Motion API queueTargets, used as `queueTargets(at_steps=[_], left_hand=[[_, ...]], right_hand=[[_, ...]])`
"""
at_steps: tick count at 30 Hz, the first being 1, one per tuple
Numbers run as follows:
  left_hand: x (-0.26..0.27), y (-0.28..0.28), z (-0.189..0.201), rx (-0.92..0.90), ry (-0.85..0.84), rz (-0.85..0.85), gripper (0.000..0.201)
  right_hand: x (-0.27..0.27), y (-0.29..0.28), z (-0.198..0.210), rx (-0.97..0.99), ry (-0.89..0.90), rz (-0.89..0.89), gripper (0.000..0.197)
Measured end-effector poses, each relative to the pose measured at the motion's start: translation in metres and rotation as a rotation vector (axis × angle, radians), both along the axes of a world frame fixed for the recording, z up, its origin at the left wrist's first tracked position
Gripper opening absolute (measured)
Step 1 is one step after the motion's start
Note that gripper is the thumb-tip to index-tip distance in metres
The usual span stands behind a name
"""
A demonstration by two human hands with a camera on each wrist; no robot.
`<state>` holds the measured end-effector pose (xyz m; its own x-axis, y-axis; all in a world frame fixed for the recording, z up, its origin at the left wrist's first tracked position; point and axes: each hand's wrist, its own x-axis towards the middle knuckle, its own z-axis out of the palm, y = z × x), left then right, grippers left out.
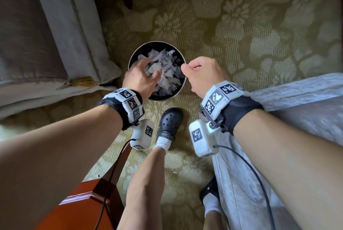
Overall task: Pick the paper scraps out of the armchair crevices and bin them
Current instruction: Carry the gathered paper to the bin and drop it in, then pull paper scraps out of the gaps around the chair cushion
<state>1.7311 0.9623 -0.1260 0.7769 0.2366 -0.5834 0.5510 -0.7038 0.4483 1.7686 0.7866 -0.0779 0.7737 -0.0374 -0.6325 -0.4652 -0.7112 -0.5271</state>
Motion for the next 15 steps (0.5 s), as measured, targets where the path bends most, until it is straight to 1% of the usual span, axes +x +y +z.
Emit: queueTargets(at_steps=[3, 7, 10, 12, 15], left_hand=[[-0.003, -0.004, 0.004, 0.007, 0.024, -0.021, 0.051], [0.003, -0.021, 0.029, 0.033, 0.031, -0.049, 0.040], [0.013, -0.044, 0.058, 0.050, 0.017, -0.126, 0.034], [0.021, -0.070, 0.085, 0.050, -0.005, -0.163, 0.029], [0.034, -0.121, 0.132, 0.019, -0.095, -0.215, 0.025]], right_hand=[[-0.003, -0.008, 0.009, -0.003, -0.009, 0.008, 0.019], [-0.004, -0.025, 0.035, -0.016, -0.055, -0.004, 0.015], [-0.006, -0.046, 0.065, -0.006, -0.111, -0.044, 0.021], [-0.011, -0.070, 0.089, -0.016, -0.154, -0.089, 0.025], [-0.023, -0.116, 0.126, -0.017, -0.175, -0.145, 0.022]])
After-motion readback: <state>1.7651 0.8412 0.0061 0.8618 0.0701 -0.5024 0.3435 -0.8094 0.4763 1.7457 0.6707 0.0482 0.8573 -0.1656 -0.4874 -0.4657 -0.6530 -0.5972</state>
